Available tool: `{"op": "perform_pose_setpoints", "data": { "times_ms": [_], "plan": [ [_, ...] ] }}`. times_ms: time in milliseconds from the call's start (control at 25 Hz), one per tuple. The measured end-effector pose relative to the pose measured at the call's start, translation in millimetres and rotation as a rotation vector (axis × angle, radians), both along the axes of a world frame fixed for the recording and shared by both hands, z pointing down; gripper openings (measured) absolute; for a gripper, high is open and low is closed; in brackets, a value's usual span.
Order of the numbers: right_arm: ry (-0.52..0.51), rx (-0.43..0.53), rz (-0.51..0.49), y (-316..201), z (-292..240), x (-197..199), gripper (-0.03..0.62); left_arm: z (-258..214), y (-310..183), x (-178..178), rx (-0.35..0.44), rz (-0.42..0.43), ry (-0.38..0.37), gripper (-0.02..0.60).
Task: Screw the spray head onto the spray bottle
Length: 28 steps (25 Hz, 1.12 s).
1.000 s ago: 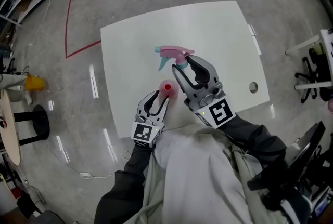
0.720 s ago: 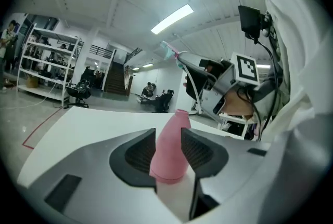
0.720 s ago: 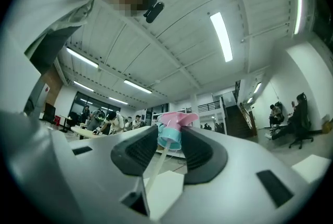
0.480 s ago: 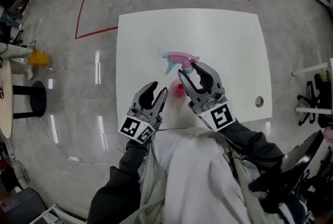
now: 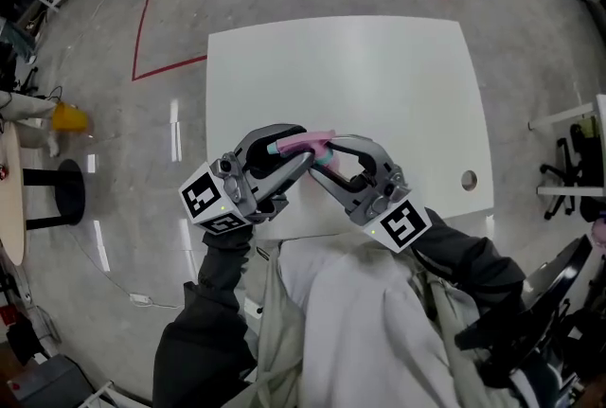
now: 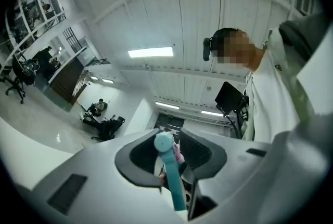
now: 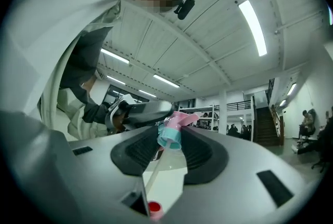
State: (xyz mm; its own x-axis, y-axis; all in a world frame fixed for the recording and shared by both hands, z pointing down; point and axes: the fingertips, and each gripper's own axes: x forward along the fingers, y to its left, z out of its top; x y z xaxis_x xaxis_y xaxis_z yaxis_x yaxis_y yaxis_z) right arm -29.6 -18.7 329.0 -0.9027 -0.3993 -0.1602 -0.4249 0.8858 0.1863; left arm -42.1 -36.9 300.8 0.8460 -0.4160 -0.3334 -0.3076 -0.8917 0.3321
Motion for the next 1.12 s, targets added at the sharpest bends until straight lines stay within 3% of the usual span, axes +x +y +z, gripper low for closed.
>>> {"op": "perform_pose_setpoints", "data": {
  "times_ms": [40,200,320,480,640,920,1120],
  "plan": [
    [0.012,0.002,0.000,2,3,0,0.132,0,0,1,0.004,-0.004,0.002,0.091],
    [0.075,0.025,0.013,2,15,1,0.133,0,4,9,0.046,-0.037,-0.044,0.084],
    [0.128,0.020,0.030,0,28,5,0.133,7,0,10,0.073,-0.109,-0.113,0.071],
    [0.086,-0.057,0.064,-1,33,19,0.133,-13,-4,-6,0.101,-0.202,-0.044,0.071],
    [0.086,-0.060,0.092,5,33,35,0.133,-22,-2,-24,0.137,-0.281,-0.147,0.071],
    [0.056,-0.109,0.180,-9,39,58,0.133,-35,19,-23,0.152,-0.270,-0.232,0.071],
    [0.084,-0.087,0.168,-12,39,48,0.133,-14,17,-5,0.151,-0.227,-0.350,0.071]
  ]
}}
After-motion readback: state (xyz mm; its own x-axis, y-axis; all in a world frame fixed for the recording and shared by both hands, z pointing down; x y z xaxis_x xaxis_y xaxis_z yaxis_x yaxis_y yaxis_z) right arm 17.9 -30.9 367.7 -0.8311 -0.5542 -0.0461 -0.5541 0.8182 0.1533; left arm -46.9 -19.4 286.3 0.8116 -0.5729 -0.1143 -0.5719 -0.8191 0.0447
